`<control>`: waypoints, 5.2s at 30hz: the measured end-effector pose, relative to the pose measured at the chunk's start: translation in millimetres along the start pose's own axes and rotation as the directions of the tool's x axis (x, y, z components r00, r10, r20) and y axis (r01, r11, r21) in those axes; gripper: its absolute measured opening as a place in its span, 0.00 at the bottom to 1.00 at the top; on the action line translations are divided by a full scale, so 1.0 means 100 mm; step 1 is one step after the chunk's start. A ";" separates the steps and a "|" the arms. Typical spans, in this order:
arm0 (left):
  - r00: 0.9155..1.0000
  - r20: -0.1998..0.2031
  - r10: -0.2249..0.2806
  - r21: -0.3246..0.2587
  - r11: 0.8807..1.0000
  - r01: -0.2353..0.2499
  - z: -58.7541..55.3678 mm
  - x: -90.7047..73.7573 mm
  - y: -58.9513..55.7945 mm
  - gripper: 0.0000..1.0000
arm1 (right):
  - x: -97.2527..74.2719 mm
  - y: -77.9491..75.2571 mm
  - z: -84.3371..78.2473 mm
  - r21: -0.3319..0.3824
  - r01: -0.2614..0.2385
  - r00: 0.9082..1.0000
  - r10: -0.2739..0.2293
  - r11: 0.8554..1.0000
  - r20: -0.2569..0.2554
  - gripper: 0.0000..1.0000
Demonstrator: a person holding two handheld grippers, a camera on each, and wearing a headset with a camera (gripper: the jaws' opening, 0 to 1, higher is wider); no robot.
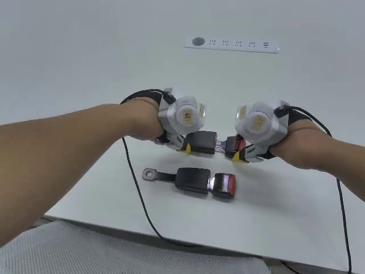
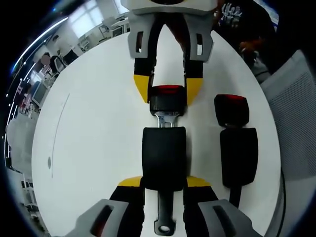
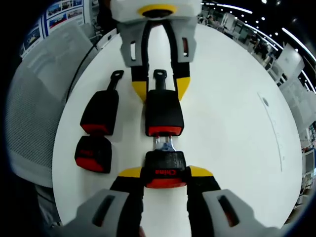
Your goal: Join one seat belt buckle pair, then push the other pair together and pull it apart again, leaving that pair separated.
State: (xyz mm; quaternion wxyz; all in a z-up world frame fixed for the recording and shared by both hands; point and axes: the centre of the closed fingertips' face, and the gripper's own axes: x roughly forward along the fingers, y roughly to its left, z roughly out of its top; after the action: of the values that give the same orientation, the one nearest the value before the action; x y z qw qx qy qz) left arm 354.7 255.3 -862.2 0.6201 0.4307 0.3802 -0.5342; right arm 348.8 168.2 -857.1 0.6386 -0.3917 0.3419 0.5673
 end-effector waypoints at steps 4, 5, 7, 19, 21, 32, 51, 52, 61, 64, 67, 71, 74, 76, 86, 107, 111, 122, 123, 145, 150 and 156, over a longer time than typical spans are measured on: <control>1.000 -0.016 -0.006 0.017 1.000 0.006 0.02 0.01 -0.01 0.30 | -0.01 0.01 0.02 -0.004 0.004 1.000 -0.004 1.000 -0.005 0.32; 1.000 -0.018 -0.007 0.018 1.000 0.007 0.02 0.01 -0.01 0.30 | 0.00 0.01 0.02 -0.006 0.005 1.000 -0.005 1.000 -0.009 0.32; 1.000 -0.020 -0.008 0.022 1.000 0.008 0.02 0.00 -0.01 0.29 | 0.00 0.00 0.02 -0.009 0.007 1.000 -0.007 1.000 -0.012 0.32; 1.000 -0.018 -0.012 0.045 0.999 0.013 0.04 0.00 -0.02 0.29 | 0.07 -0.02 0.11 -0.019 0.001 1.000 -0.001 1.000 0.012 0.31; 1.000 -0.023 -0.012 0.046 0.999 0.013 0.03 -0.01 -0.02 0.29 | 0.09 -0.02 0.14 -0.021 0.006 1.000 -0.006 1.000 0.007 0.31; 1.000 -0.007 -0.007 0.036 0.999 0.008 0.02 -0.02 -0.02 0.29 | 0.07 -0.02 0.13 -0.024 0.007 1.000 -0.007 1.000 0.012 0.31; 1.000 -0.003 -0.012 0.013 1.000 0.012 0.04 -0.05 -0.05 0.30 | -0.02 0.04 0.10 -0.014 0.001 1.000 -0.001 1.000 0.018 0.32; 1.000 0.002 -0.012 0.012 1.000 0.012 0.03 -0.05 -0.04 0.30 | -0.02 0.04 0.09 -0.013 0.001 1.000 0.000 1.000 0.021 0.32; 1.000 0.017 -0.016 -0.001 1.000 0.016 0.06 -0.07 -0.06 0.30 | -0.05 0.00 -0.01 -0.033 -0.014 0.999 0.015 0.999 0.037 0.32; 1.000 0.016 -0.015 0.002 1.000 0.015 0.07 -0.08 -0.07 0.30 | -0.07 0.01 -0.03 -0.038 -0.010 0.999 0.012 0.999 0.034 0.33; 1.000 0.018 -0.014 0.002 1.000 0.014 0.07 -0.08 -0.08 0.30 | -0.09 0.01 -0.09 -0.035 -0.008 0.999 0.009 0.999 0.032 0.33; 1.000 0.017 -0.013 0.006 1.000 0.013 0.08 -0.08 -0.08 0.30 | -0.15 0.00 -0.22 -0.020 0.001 1.000 0.000 1.000 0.019 0.33; 1.000 0.012 -0.012 0.009 1.000 0.012 0.09 -0.08 -0.08 0.30 | -0.19 -0.01 -0.32 -0.016 0.006 1.000 -0.006 1.000 0.011 0.33; 1.000 0.010 -0.011 0.011 1.000 0.011 0.09 -0.08 -0.08 0.30 | -0.22 0.00 -0.38 -0.010 0.007 1.000 -0.007 1.000 0.008 0.33; 1.000 0.013 -0.007 0.009 1.000 0.007 0.08 -0.07 -0.06 0.30 | -0.36 0.01 -0.68 0.006 0.022 1.000 -0.022 1.000 0.000 0.34; 1.000 0.008 0.007 0.038 0.999 -0.007 0.05 -0.03 -0.03 0.31 | -0.50 0.01 -0.95 0.010 0.035 0.998 -0.034 0.999 -0.043 0.36; 1.000 -0.003 0.021 0.032 0.999 -0.021 0.06 -0.02 -0.02 0.31 | -0.51 0.00 -0.94 -0.014 0.060 0.996 -0.061 0.998 -0.058 0.39; 0.990 0.009 0.142 0.006 0.990 -0.142 0.05 -0.31 -0.01 0.40 | -0.71 0.08 -0.87 0.095 0.112 0.994 -0.113 0.989 0.004 0.50; 0.989 0.014 0.148 0.009 0.989 -0.149 0.04 -0.35 -0.04 0.41 | -0.74 0.09 -0.85 0.109 0.114 0.993 -0.116 0.987 0.013 0.52; 0.934 0.225 0.276 -0.354 0.917 -0.186 -0.32 -1.15 -0.69 0.67 | -1.18 0.66 -0.69 0.311 0.143 0.958 -0.211 0.940 0.196 0.76; 0.923 0.240 0.300 -0.402 0.896 -0.187 -0.47 -1.28 -0.83 0.72 | -1.23 0.77 -0.73 0.322 0.148 0.955 -0.220 0.935 0.198 0.83; 0.912 0.223 0.345 -0.477 0.854 -0.207 -0.72 -1.38 -0.90 0.78 | -1.31 0.85 -0.74 0.360 0.141 0.948 -0.230 0.922 0.220 0.91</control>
State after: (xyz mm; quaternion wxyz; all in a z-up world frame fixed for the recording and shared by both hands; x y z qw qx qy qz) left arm 245.7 363.5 -769.6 0.8230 0.2423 0.3265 -0.3967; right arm 248.9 46.7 -785.3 0.7868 -0.2293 0.3097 0.4822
